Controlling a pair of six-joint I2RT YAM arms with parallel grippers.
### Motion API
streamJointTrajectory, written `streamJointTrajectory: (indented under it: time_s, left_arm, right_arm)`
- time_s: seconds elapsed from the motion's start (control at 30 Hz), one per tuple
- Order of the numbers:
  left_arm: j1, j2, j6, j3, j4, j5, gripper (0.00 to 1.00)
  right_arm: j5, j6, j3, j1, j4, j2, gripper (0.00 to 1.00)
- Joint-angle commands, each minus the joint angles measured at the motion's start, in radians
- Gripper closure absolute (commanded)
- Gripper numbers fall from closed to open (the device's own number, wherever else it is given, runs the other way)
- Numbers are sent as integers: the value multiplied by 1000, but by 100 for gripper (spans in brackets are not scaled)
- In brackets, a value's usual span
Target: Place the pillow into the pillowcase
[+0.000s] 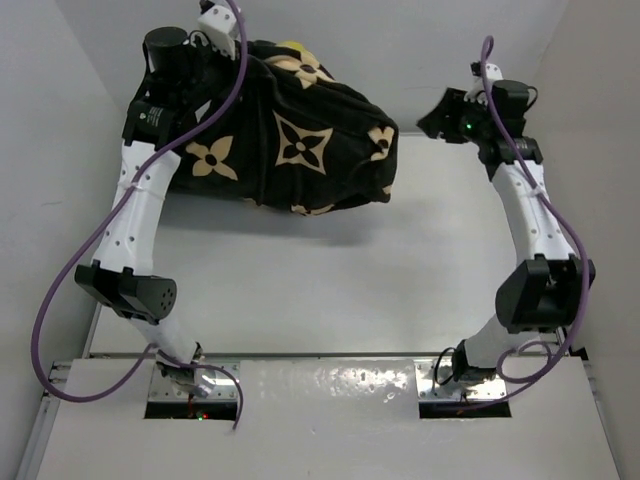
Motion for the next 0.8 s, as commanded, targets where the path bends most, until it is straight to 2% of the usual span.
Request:
streamJointTrajectory:
  time_s: [0.0,0.03,0.07,0.1,0.13,0.17,0.23,0.3,0.37,0.4,0.43,0.47,0.5,0.57,0.7,0.77]
  left_arm:
    - [54,29,-99,121,43,-155,100]
    - [55,34,-110,135,37,-156,100]
    - [57,39,-113,141,43,-158,100]
    - [52,43,-115,142,52,-158,100]
    - [52,49,-115,145,55,-161,100]
    - [47,55,-115,161,54,-159,100]
    - [40,66,-101,171,46,-167,100]
    - [32,68,-90,172,37,-188,100]
    - [32,68,-81,171,34,-198,100]
    - [31,69,-78,172,33,-205,100]
    - [32,69,-72,172,37,-212,100]
    - [32,72,-69,174,36,-213,100]
    - [31,71,-66,177,36,-213,100]
    - [32,69,-63,177,36,-212,100]
    - [31,66,-55,175,31,-207,100]
    - [31,59,-50,172,31,-205,100]
  right_arm:
    - [27,-109,-24,-24,-8,-73,65]
    - [21,-153,-31,6,-28,-90,82]
    - [21,-268,-84,43,-44,-115,81]
    - [52,-325,-132,75,-44,-176,74]
    - [166,-364,-192,141,-30,-211,57]
    - [206,-410,-309,163,-6,-248,44]
    - [221,-399,-408,172,69,-348,26]
    - [198,-405,-519,191,144,-406,20]
    - [199,-450,-660,276,221,-497,18]
    - [229,-474,-710,363,334,-520,17]
    - [281,-497,-765,416,394,-567,16]
    - [417,-532,-866,457,466,-581,10]
    - [482,-540,-911,497,625,-592,6]
    - [549,-575,-955,568,739,-562,1]
    - [748,-667,-844,684,806,-390,1]
    - [819,-770,-804,715,957,-292,1]
